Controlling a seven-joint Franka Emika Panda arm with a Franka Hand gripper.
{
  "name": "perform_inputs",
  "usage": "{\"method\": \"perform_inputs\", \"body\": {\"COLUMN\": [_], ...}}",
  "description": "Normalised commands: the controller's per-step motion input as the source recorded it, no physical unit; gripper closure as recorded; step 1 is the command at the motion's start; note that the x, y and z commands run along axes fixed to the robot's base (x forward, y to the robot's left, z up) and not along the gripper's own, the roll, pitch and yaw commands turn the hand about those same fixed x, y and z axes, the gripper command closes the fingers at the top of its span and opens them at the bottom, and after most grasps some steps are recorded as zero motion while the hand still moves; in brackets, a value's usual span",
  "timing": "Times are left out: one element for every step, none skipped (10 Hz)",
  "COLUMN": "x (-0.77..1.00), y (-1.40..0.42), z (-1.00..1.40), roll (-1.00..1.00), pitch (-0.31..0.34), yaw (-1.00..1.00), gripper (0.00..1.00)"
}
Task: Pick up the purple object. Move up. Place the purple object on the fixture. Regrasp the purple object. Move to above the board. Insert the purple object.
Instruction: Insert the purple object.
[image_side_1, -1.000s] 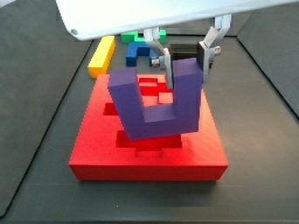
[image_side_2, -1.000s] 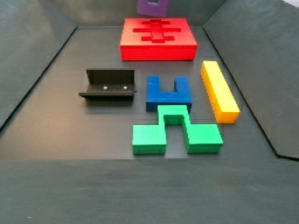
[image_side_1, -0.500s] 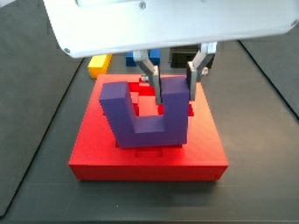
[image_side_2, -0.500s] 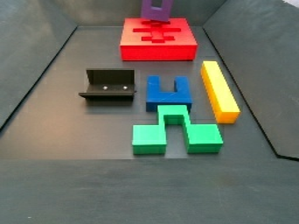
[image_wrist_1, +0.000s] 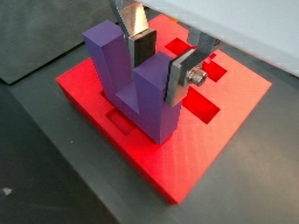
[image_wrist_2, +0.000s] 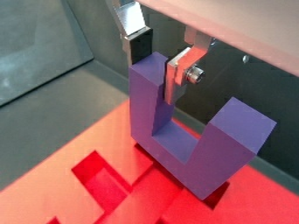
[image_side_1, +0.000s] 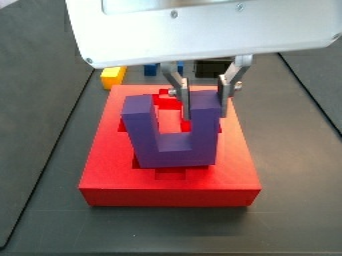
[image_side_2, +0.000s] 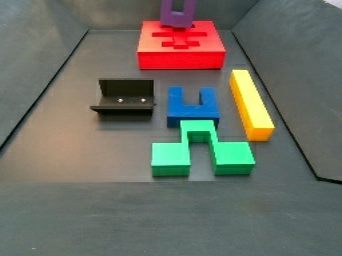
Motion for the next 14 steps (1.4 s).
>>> {"method": "perform_inputs", "body": {"x": [-0.06, -0.11, -0.08, 0.00, 0.03, 0.18, 0.38, 0.61, 0.75, 0.77, 0.74, 0.81, 0.85, 0.75], "y": [0.10, 0.05, 0.01, 0.00, -0.07, -0.19, -0.24, -0.25, -0.23, -0.10, -0.03, 0.00, 0.14, 0.36], "z": [-0.13, -0.11, -0.10, -0.08, -0.15, -0.20, -0.31, -0.42, -0.43, -0.45, -0.45, -0.49, -0.39, -0.29], "roll": [0.00, 0.00, 0.00, 0.00, 0.13, 0.19, 0.17, 0.16, 0.13, 0.08, 0.06, 0.04, 0.00, -0.16], "pitch": [0.053, 0.027, 0.019, 0.033, 0.041, 0.056, 0.074, 0.099, 0.107, 0.091, 0.079, 0.080, 0.107, 0.117], "yaw": [0.00, 0.00, 0.00, 0.00, 0.00, 0.00, 0.00, 0.00, 0.00, 0.07, 0.13, 0.18, 0.13, 0.00], "gripper": [1.00, 1.00, 1.00, 1.00, 1.00, 1.00, 1.00, 1.00, 1.00, 1.00, 1.00, 1.00, 1.00, 1.00]}}
